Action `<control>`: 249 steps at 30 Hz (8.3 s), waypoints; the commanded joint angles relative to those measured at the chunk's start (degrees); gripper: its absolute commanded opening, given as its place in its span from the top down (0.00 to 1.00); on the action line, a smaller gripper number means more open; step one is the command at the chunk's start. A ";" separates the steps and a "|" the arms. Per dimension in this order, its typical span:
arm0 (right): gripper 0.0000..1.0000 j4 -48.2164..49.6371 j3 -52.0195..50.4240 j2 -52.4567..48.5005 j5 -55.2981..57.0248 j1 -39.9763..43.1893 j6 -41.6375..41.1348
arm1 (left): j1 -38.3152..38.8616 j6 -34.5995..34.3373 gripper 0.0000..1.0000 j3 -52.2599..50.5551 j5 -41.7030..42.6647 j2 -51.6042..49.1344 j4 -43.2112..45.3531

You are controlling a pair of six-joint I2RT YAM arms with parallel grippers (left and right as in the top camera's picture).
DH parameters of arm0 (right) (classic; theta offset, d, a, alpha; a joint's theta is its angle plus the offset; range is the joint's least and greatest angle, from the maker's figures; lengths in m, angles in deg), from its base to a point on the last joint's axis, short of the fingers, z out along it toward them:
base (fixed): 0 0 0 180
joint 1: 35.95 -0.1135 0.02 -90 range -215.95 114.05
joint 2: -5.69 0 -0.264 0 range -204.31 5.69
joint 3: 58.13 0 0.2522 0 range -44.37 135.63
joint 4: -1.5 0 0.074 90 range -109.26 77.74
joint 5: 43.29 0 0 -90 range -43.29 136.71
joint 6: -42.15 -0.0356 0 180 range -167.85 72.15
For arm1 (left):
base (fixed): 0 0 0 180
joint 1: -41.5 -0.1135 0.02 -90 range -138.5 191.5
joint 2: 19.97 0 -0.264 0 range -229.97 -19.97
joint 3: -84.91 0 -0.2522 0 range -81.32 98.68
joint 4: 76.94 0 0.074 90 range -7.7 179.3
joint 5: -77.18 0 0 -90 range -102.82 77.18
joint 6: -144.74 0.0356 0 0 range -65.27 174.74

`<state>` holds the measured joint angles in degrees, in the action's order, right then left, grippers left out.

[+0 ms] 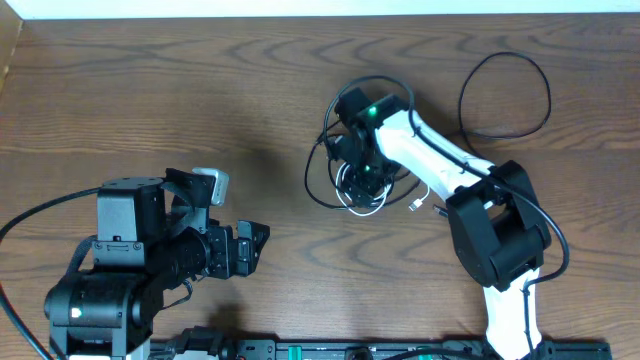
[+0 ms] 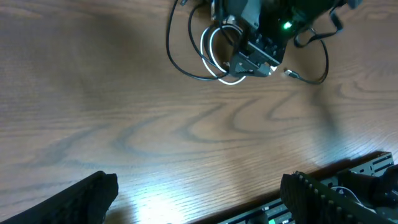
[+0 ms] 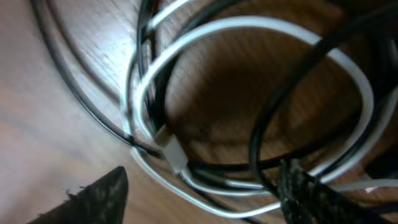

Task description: Untangle cables

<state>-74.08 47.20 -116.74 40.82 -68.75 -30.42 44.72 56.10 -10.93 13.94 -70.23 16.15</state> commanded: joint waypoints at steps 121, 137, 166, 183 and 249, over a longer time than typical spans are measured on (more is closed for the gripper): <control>0.99 -7.61 87.86 24.26 17.38 18.99 -28.46 | 4.15 3.56 0.14 -2.69 4.31 -10.84 2.75; 0.99 -11.30 87.82 24.46 4.85 18.78 -28.09 | 25.29 15.10 0.26 -2.69 4.02 -26.71 29.70; 0.99 -20.31 86.38 24.28 0.33 18.78 -28.06 | 28.59 43.74 0.28 -2.69 9.92 -61.90 64.24; 0.99 -15.74 86.40 25.24 4.98 18.99 -27.80 | 34.58 43.82 0.93 -2.69 10.10 -65.61 56.33; 0.99 -5.88 41.97 6.54 -6.82 87.08 -37.57 | 13.42 30.47 0.93 -2.67 19.52 -44.46 29.09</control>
<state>-80.77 92.49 -111.06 36.43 15.31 -65.61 57.05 86.64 -13.32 32.10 -115.13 45.60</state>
